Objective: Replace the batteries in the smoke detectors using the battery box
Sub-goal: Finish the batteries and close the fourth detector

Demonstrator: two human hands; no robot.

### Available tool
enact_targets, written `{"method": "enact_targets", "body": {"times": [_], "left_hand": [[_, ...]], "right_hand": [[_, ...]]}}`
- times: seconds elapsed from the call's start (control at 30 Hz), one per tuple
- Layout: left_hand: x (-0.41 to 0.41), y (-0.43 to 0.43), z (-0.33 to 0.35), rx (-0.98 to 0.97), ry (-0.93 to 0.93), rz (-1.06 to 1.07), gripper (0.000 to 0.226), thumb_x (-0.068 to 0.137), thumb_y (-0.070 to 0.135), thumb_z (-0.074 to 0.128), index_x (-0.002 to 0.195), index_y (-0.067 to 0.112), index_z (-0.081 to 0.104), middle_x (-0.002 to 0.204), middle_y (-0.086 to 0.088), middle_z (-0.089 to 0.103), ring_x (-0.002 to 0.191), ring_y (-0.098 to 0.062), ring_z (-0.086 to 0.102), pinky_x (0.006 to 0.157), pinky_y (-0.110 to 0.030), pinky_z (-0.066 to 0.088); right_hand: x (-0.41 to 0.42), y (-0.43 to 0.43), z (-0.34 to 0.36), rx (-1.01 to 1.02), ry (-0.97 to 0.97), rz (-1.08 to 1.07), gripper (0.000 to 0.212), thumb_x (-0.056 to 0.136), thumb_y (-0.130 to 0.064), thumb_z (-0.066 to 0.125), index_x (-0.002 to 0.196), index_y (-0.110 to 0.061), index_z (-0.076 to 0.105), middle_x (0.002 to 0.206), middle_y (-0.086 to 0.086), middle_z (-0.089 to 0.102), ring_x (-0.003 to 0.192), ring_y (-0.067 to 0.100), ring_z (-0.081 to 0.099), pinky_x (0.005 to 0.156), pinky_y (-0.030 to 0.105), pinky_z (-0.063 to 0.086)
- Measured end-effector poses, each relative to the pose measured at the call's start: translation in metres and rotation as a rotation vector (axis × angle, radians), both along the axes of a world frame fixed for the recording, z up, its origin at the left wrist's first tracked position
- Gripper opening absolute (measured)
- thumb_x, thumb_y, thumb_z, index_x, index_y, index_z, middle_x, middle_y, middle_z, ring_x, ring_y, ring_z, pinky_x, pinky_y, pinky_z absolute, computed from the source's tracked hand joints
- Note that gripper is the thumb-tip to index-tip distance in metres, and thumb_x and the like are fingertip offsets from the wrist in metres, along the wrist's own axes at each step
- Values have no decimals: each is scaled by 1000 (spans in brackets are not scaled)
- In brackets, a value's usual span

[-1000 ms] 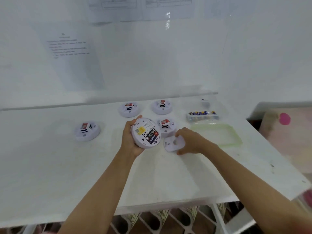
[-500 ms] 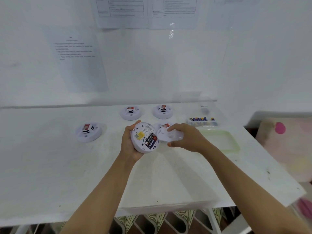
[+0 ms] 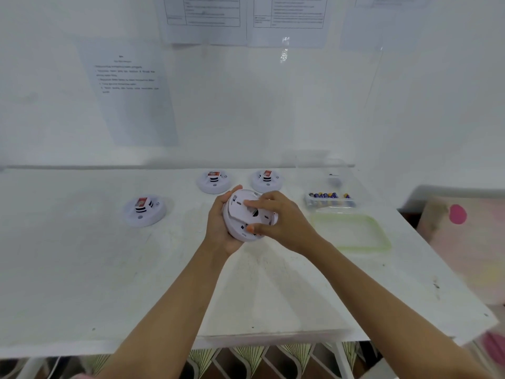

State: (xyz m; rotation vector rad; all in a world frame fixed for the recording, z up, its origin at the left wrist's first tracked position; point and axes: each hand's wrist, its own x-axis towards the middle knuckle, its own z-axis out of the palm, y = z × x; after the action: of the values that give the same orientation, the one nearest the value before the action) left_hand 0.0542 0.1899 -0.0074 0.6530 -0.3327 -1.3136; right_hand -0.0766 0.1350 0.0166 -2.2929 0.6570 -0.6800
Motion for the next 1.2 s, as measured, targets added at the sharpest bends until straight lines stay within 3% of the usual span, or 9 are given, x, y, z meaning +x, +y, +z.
{"method": "enact_targets", "body": {"times": [0.13,0.3,0.5,0.6,0.8,0.9,1.03,1.13,1.2], "left_hand": [[-4,-2,3,36,8,18,50,90,45,38,73,16,75,83,-10,66,76,-25,62,63,-32,53],[-7,-3,6,2,10,71,51,92,42,35,71,21,77,83,-8,67,80,-24,60,63,-31,54],[-7,-3,8,-5,27,121,47,93,40,38,69,24,75,85,-10,67,74,-25,64,55,-32,56],[-8,-2,10,2,9,122,47,92,40,38,69,24,75,83,-10,68,70,-24,66,56,-32,56],[-9,-2,10,-43,4,100,54,94,39,34,62,24,75,73,-7,70,61,-21,68,58,-33,55],[-7,-3,9,-50,5,99,54,93,39,35,61,24,75,72,-6,70,60,-21,68,57,-33,55],[-2,-4,4,-50,21,116,36,84,38,46,67,22,74,82,-10,66,66,-24,65,57,-33,56],[1,-3,3,-60,18,103,28,73,38,53,75,19,74,83,-11,66,69,-26,65,60,-35,58],[3,-3,1,-50,15,96,28,78,38,51,88,18,68,87,-12,65,76,-27,63,63,-36,57]], "right_hand": [[3,3,-1,-7,-35,-49,49,72,-29,77,119,-24,63,110,-2,48,101,10,46,79,8,35],[4,5,0,-62,-3,-69,52,73,-37,74,122,-26,60,115,-3,49,103,11,48,85,22,41],[2,3,1,-152,114,-14,50,82,-38,65,129,-28,54,124,-2,43,103,5,38,86,18,33],[2,2,2,-164,131,-20,51,78,-39,69,127,-29,55,121,-3,45,106,7,42,88,21,36],[6,-2,3,-43,-12,-55,50,61,-33,83,108,-23,68,106,-1,57,96,17,54,83,32,48],[9,-3,3,-39,9,-52,53,62,-34,83,111,-22,68,104,0,54,94,16,52,80,28,44],[10,-3,3,-81,131,16,54,74,-38,73,125,-24,58,109,-2,42,99,10,42,83,20,34],[8,-7,1,-89,181,66,55,78,-34,71,129,-24,54,113,2,41,103,11,39,87,21,34],[9,-7,0,-87,170,64,56,75,-32,74,128,-24,55,110,2,43,103,14,42,89,23,37]]}}
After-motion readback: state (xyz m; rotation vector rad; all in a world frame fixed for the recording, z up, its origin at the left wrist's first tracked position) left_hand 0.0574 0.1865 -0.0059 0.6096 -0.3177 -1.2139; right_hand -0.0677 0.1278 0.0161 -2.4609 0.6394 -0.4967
